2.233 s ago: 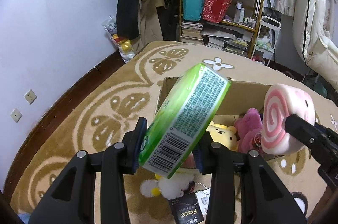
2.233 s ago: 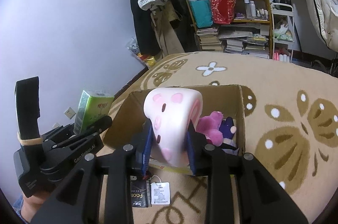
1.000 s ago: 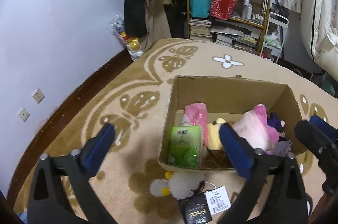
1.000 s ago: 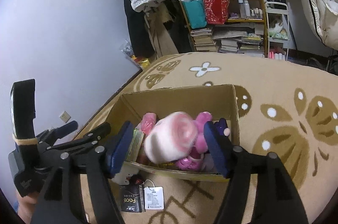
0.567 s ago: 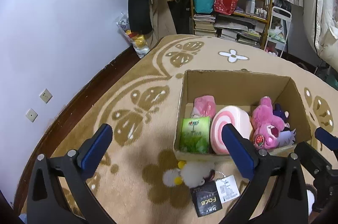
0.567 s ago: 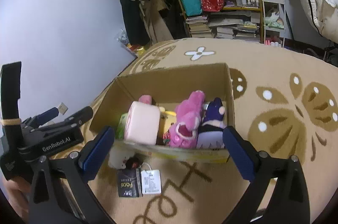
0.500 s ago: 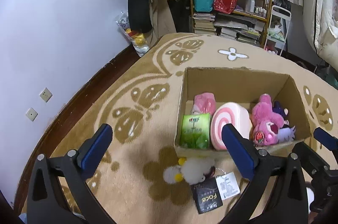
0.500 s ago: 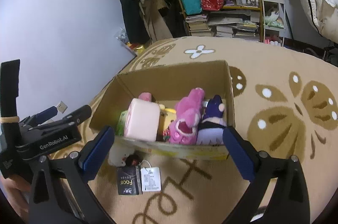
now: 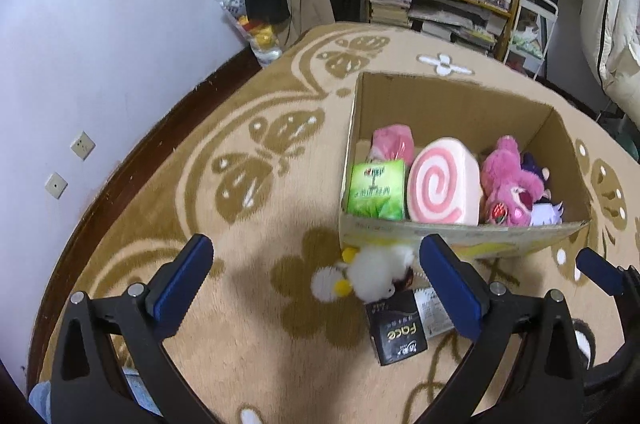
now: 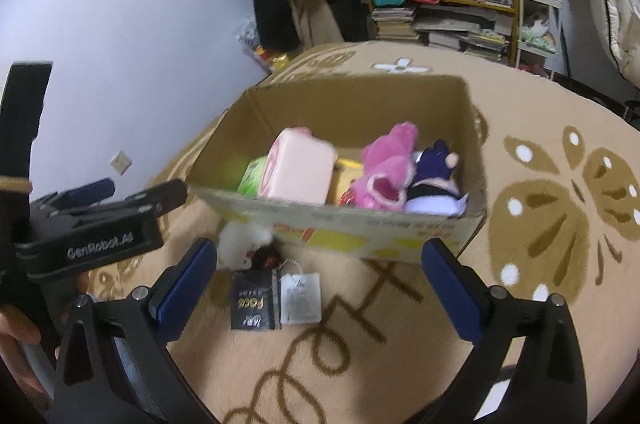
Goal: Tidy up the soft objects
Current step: 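Lower both tools toward the white chick plush and black tagged item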
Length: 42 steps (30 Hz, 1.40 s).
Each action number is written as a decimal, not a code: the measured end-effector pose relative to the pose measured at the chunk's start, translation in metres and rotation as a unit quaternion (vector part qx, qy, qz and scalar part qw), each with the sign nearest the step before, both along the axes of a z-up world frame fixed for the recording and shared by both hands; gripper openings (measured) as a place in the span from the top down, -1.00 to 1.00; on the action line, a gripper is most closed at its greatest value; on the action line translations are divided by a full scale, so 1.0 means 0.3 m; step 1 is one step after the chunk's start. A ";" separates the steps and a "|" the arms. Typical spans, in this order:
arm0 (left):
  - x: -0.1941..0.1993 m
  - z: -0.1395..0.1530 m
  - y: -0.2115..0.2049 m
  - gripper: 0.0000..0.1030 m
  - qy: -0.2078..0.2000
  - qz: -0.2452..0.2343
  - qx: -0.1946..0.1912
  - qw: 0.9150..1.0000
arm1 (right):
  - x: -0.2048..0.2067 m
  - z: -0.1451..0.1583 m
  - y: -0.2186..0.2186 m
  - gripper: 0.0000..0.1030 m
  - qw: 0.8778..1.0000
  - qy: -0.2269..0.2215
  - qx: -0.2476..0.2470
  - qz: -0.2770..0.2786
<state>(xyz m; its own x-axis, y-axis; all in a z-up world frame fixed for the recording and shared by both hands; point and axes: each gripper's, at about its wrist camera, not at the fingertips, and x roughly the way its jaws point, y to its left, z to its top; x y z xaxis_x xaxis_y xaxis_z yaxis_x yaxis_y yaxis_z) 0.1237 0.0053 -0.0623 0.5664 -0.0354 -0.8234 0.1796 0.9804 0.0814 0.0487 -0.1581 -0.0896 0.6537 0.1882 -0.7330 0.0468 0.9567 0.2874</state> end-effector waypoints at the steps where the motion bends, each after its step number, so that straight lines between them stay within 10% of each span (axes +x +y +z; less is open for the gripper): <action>1: 0.000 -0.007 -0.001 -0.98 0.006 0.000 0.001 1.000 | -0.002 -0.004 0.009 -1.00 1.000 0.004 -0.001 0.006; 42: 0.122 -0.252 0.026 -0.98 0.139 0.006 -0.066 0.988 | 0.128 -0.239 0.183 -0.51 0.988 0.110 0.030 0.107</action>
